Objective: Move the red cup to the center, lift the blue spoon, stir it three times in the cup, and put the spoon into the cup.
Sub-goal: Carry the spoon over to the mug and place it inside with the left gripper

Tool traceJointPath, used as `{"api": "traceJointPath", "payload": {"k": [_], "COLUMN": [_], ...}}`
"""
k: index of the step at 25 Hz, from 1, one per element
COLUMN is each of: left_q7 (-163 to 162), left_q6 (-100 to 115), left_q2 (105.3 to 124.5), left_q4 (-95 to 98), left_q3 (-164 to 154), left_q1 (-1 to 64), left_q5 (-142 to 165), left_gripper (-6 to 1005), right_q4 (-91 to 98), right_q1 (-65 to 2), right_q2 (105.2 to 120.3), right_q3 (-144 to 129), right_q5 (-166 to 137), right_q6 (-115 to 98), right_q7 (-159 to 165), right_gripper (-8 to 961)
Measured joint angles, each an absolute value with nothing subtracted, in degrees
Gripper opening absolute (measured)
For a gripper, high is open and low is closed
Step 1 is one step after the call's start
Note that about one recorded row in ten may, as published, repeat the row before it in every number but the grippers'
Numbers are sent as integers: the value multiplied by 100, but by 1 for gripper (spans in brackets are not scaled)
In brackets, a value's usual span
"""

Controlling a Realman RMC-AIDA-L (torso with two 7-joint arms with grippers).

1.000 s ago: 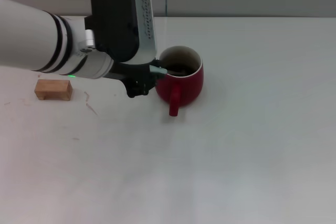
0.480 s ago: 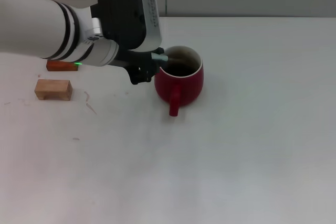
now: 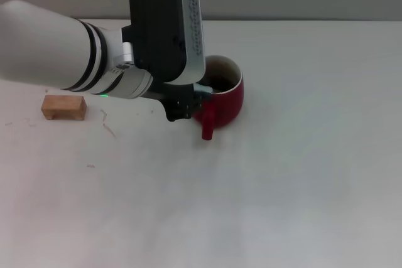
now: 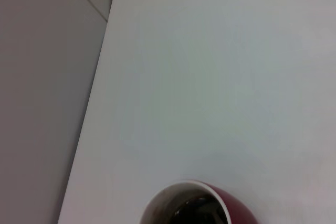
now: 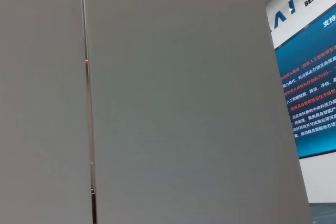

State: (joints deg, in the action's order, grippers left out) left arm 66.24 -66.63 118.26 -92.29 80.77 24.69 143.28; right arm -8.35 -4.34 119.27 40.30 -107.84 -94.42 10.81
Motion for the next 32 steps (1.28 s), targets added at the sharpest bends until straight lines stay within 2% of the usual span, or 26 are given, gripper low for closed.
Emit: {"api": "traceJointPath", "payload": {"k": [6, 19, 32], "left_q7": [6654, 6664, 6640], "left_q6": [-6651, -6331, -6361], "left_q2": [11813, 11840, 11813], "left_q4": [-9209, -8857, -9336], "left_q3": [8329, 8236, 8004], "left_q1": [2347, 2860, 2448], "left_q5": [14358, 14265, 14220], "left_gripper": [169, 165, 153], "right_q4": [-835, -835, -835], "right_q1": [-451, -398, -404], "right_q2": [11927, 11935, 11936], "right_q3": [4000, 3969, 3929], "right_q5": [-10784, -10784, -10784], "right_q6": [-9456, -9511, -9511], "right_q7": [1081, 1081, 1081], "right_gripper": [763, 763, 763]}}
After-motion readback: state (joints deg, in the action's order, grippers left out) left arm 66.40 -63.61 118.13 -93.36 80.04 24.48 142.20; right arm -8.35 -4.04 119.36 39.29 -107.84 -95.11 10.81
